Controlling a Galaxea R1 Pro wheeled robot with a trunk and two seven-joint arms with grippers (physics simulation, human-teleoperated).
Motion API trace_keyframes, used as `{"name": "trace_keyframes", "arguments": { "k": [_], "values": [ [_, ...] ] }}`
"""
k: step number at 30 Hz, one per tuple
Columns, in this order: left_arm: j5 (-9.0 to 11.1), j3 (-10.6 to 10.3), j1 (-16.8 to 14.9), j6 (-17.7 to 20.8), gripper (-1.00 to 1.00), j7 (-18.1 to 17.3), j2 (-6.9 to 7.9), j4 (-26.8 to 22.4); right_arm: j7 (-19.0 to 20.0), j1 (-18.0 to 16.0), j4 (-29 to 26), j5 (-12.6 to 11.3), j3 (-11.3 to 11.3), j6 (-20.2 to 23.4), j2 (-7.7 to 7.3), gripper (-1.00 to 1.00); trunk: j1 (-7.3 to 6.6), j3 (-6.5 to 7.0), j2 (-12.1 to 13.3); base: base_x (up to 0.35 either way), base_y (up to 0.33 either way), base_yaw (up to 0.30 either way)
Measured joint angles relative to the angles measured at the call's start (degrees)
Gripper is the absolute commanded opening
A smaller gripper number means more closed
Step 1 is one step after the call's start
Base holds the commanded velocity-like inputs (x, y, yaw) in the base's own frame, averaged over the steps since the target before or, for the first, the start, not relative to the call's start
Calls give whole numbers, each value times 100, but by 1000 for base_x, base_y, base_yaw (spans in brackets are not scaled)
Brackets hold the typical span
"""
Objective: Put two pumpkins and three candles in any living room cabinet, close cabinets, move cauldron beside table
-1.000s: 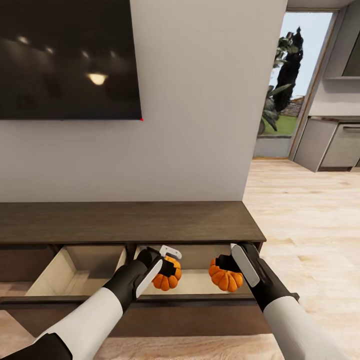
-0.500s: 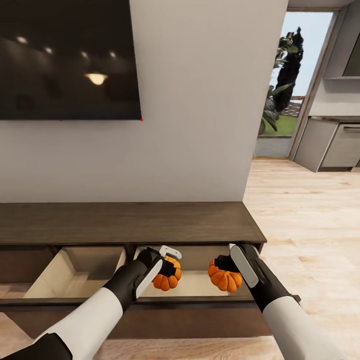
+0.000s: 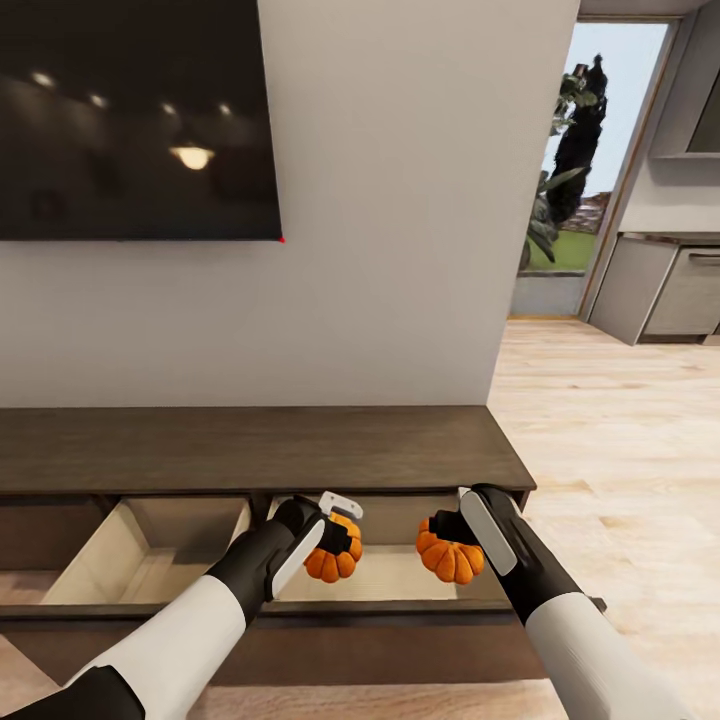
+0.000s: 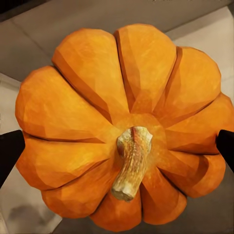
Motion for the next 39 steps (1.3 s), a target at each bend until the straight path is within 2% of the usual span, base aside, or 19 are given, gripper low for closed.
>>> {"name": "trace_keyframes", "arguments": {
  "k": [23,39],
  "values": [
    [-5,0,0,79,-100,-18,-18,38,-1,0,9,7,7,-53,-8,-100,1,0,0,5,0,0],
    [-2,0,0,78,-100,-18,-18,39,0,0,9,4,10,-107,-9,-100,-1,0,0,73,0,0]
  ]
}}
